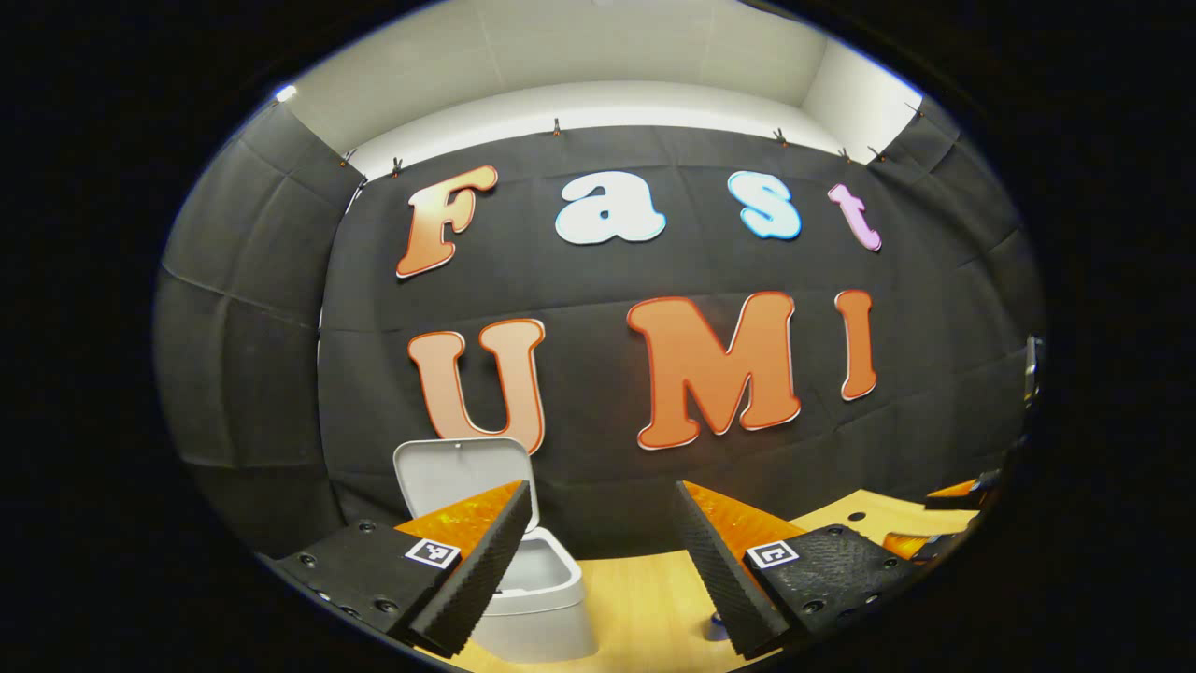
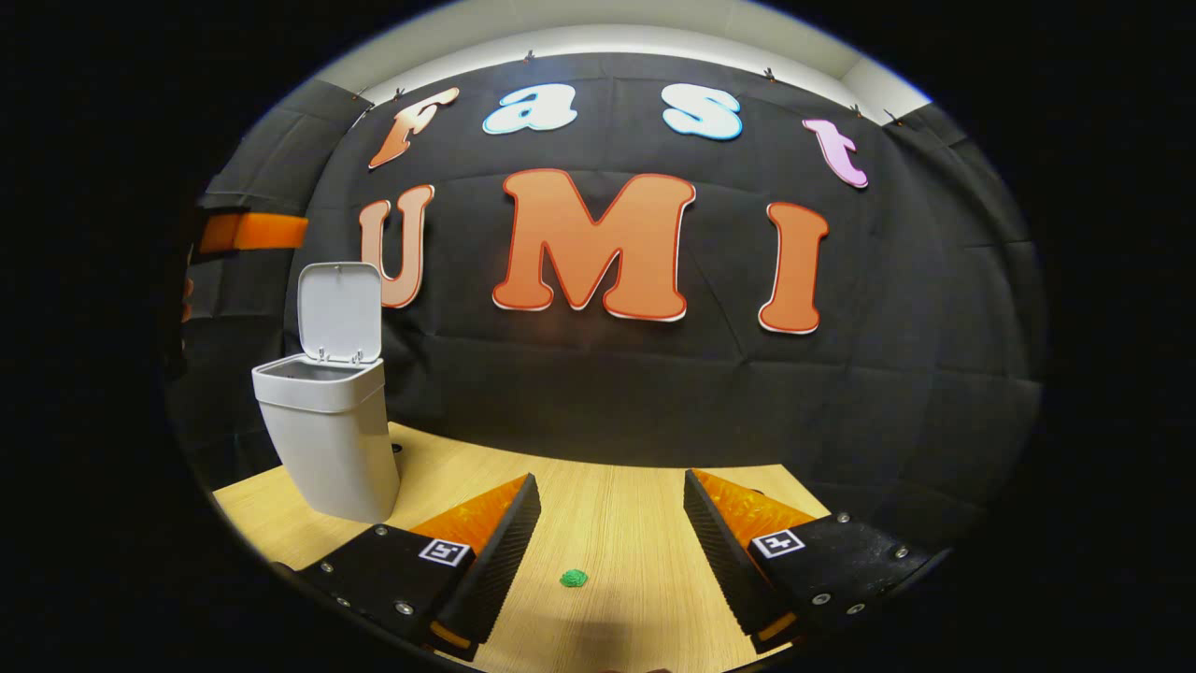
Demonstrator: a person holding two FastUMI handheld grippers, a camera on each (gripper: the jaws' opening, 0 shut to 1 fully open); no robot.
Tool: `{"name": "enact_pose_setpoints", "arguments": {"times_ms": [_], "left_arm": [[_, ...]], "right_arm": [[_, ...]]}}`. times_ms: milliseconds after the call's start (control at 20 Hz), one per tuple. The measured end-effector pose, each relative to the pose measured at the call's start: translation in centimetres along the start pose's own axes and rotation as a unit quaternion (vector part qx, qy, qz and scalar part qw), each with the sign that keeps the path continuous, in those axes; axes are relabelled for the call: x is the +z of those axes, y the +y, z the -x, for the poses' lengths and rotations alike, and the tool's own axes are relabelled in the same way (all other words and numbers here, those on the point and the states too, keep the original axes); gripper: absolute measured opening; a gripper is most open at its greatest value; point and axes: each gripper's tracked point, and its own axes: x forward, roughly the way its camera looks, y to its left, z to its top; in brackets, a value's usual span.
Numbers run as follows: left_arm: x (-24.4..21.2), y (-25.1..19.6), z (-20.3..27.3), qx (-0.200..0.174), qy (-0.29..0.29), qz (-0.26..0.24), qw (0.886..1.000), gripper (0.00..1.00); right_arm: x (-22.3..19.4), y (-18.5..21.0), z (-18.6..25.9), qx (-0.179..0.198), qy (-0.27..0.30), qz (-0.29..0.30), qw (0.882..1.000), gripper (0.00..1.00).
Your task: Press the lid of the desktop garbage bin to open it, pick up the crumpled paper on the desktop and throw it into the bin, then pick up the pop can on the desktop and drop it into the bin, and finally close the garbage bin lid.
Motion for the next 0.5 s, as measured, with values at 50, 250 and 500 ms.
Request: {"name": "enact_pose_setpoints", "arguments": {"times_ms": [50, 250, 500], "left_arm": [[-0.1, -0.5, 0.7, 0.002, -0.004, 0.0, 1.0, 0.99], [-0.5, -2.2, 2.4, -0.005, 0.001, 0.026, 1.0, 0.99], [-1.4, -2.2, 3.3, -0.001, 0.021, 0.039, 0.999, 0.99]], "right_arm": [[-1.2, 0.0, -0.5, 0.002, 0.013, -0.001, 1.0, 0.94], [-5.3, -0.1, -2.8, 0.002, 0.049, -0.001, 0.999, 0.94], [-12.0, 1.5, -6.9, 0.017, 0.102, 0.023, 0.994, 0.94]]}}
